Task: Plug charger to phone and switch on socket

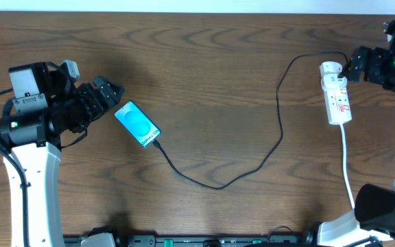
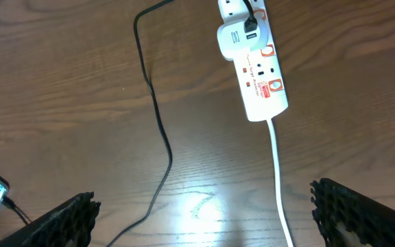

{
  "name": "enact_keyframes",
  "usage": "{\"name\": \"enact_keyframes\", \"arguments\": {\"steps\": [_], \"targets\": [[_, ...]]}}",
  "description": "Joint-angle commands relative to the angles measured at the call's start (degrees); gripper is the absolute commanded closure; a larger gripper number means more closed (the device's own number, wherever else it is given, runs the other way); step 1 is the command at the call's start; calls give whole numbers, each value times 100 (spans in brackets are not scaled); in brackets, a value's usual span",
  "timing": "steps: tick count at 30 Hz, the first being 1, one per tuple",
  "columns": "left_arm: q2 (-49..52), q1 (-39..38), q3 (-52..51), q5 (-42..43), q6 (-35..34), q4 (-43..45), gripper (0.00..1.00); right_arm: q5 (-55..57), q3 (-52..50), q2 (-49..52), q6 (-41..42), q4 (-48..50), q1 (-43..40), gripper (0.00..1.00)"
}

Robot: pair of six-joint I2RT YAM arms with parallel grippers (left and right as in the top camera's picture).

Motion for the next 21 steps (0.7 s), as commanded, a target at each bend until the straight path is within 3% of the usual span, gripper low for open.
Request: {"name": "enact_keyframes", "arguments": {"steps": [1,12,21], "targets": [[31,20,13,55,-28,0,7,22,55,-74,35,-20,44,1],[31,20,13,57,-28,0,7,22,55,-74,37,-22,44,1],[-122,9,-118,-1622,-24,-807,7,22,55,-74,37,-20,44,1]]}}
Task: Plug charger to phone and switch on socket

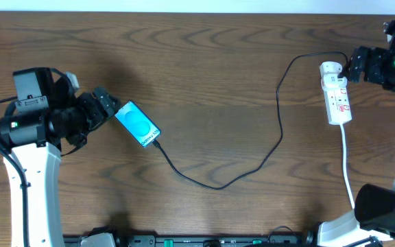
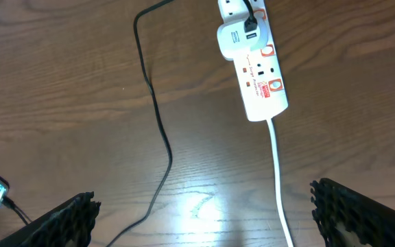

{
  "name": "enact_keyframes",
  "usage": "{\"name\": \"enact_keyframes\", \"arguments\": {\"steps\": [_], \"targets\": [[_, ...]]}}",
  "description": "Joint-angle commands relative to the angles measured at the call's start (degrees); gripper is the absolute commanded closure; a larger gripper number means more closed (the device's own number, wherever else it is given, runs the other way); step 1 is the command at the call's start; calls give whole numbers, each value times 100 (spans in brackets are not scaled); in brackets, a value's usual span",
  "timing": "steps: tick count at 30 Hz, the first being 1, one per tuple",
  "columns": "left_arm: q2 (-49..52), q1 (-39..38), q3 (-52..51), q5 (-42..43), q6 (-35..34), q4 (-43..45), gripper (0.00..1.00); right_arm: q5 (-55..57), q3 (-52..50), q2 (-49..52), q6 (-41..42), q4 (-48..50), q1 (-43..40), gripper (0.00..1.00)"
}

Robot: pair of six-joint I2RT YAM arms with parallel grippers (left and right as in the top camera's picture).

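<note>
The phone (image 1: 137, 124), its screen lit blue, lies flat on the left half of the table; its corner also shows in the right wrist view. A black cable (image 1: 280, 116) is plugged into its lower end and runs to the white charger adapter (image 1: 330, 68) in the white power strip (image 1: 338, 96). My left gripper (image 1: 107, 104) sits just left of the phone, open and holding nothing. My right gripper (image 1: 354, 66) hovers beside the strip's adapter end, its fingers (image 2: 355, 213) spread wide over the white power strip (image 2: 260, 68), apart from it.
The strip's white mains cord (image 2: 278, 178) trails toward the table's near edge. The slack black cable (image 2: 158, 116) loops across the middle of the brown wooden table (image 1: 204, 62). Both arm bases stand at the near corners.
My left gripper has drawn back slightly to the left and nearer, away from the phone's upper corner. The phone, cable, power strip and right arm have not moved.
</note>
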Motion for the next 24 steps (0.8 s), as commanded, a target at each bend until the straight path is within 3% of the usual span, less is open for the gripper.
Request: {"name": "enact_keyframes", "arguments": {"steps": [1,5,14,24], "targets": [[-186,-17,-195,-1003,-24,4,7,22,55,-74,37,-20,44,1],[-560,-208,-610,-1217,326,450,7,22,55,-74,37,-17,44,1],[-2323,-892,-2352,-1215,1353,2557,7,22,55,-74,37,-17,44,1],[-4435,-988,-4446,-1211,1499,5049,7,24,55,-74,37,-17,44,1]]}}
